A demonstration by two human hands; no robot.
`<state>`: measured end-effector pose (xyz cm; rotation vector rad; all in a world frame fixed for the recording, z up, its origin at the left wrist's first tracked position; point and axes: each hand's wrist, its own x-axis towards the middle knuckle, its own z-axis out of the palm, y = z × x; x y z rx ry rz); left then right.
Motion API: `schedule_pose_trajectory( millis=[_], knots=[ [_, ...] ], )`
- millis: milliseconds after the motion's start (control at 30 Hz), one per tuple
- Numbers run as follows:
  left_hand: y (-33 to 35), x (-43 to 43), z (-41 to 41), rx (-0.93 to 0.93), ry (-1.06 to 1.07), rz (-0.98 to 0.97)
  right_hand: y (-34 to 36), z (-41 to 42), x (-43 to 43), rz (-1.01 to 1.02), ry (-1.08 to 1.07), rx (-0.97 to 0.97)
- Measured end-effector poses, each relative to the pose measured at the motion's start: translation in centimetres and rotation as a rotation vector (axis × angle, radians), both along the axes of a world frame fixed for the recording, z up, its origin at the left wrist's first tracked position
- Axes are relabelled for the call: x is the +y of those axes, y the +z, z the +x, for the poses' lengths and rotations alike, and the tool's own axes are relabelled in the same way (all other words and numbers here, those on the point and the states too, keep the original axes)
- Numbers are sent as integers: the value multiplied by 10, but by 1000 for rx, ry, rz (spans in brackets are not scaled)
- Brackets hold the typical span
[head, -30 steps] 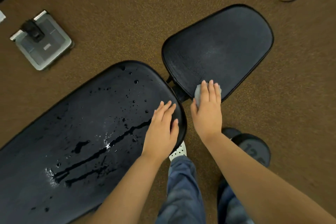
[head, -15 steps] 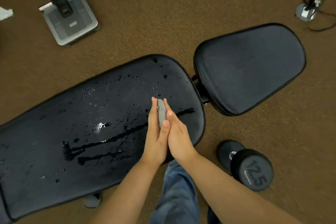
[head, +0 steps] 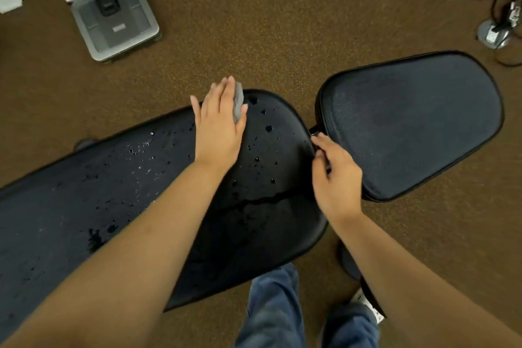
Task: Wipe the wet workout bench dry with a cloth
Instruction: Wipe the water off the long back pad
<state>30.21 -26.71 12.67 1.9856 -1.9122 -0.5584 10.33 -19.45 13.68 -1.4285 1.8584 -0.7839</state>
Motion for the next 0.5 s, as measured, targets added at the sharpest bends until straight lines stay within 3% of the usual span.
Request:
schedule_pose_trajectory(
  millis=[133,367,500],
  knots=[
    [-13,-28,0,-209,-284,68,-25,-23,0,-7,188,96],
    [-17,-24,-21,-229,-476,39,-40,-24,7,-2,491,387],
    [-17,-7,-41,-227,-498,40,-42,-27,9,-8,534,425]
  ],
)
